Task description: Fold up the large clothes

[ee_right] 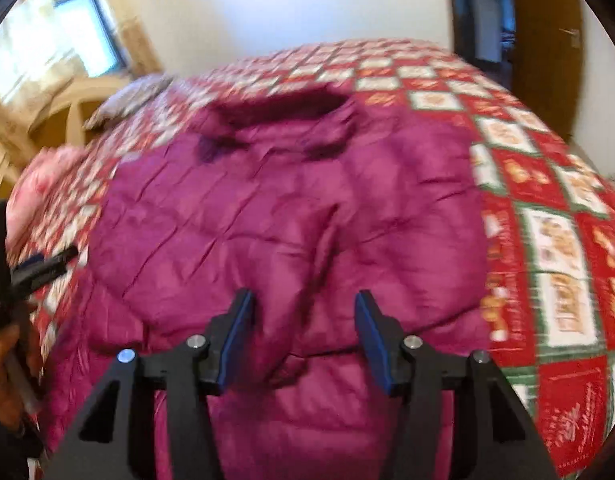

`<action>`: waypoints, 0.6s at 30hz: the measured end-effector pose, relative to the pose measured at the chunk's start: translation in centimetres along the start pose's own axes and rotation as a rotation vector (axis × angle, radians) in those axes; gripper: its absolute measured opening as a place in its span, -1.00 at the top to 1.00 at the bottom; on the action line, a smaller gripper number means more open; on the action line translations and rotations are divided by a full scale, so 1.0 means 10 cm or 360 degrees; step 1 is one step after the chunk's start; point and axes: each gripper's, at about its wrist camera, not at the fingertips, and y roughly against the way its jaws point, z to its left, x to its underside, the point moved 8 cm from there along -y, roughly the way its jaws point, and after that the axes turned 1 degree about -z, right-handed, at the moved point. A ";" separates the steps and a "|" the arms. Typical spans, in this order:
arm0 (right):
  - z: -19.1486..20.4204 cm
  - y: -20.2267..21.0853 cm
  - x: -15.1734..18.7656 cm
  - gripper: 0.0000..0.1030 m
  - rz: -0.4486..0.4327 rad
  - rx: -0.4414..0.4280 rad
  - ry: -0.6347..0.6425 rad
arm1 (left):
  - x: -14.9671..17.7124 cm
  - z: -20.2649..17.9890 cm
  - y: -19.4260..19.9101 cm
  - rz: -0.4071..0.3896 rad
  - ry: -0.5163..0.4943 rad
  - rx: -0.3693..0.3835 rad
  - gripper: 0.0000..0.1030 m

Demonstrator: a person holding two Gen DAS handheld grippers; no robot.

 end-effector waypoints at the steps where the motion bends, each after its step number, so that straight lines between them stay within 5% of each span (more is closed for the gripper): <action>1: -0.02 0.06 -0.06 -0.10 -0.0042 0.0040 -0.0021 | -0.06 -0.08 0.04 -0.0013 -0.0011 0.0035 -0.77; 4: 0.04 0.28 -0.22 -0.10 -0.0204 0.0065 -0.0007 | -0.21 -0.29 0.11 -0.0033 -0.0004 0.0128 -0.77; 7: 0.31 0.20 -0.35 0.05 -0.0195 0.0032 0.0115 | -0.34 -0.66 0.11 -0.0044 -0.0026 0.0242 -0.77; 10: 0.47 -0.11 -0.32 0.41 -0.0079 -0.0050 0.0161 | -0.34 -0.91 0.00 -0.0073 -0.0135 0.0189 -0.77; 13: 0.50 -0.41 -0.20 0.41 -0.0001 -0.0032 0.0165 | -0.17 -1.03 -0.29 -0.0021 -0.0238 0.0061 -0.77; 18: 0.48 -0.52 0.01 0.42 0.0014 -0.0020 0.0226 | -0.03 -0.98 -0.39 0.0003 -0.0157 0.0149 -0.79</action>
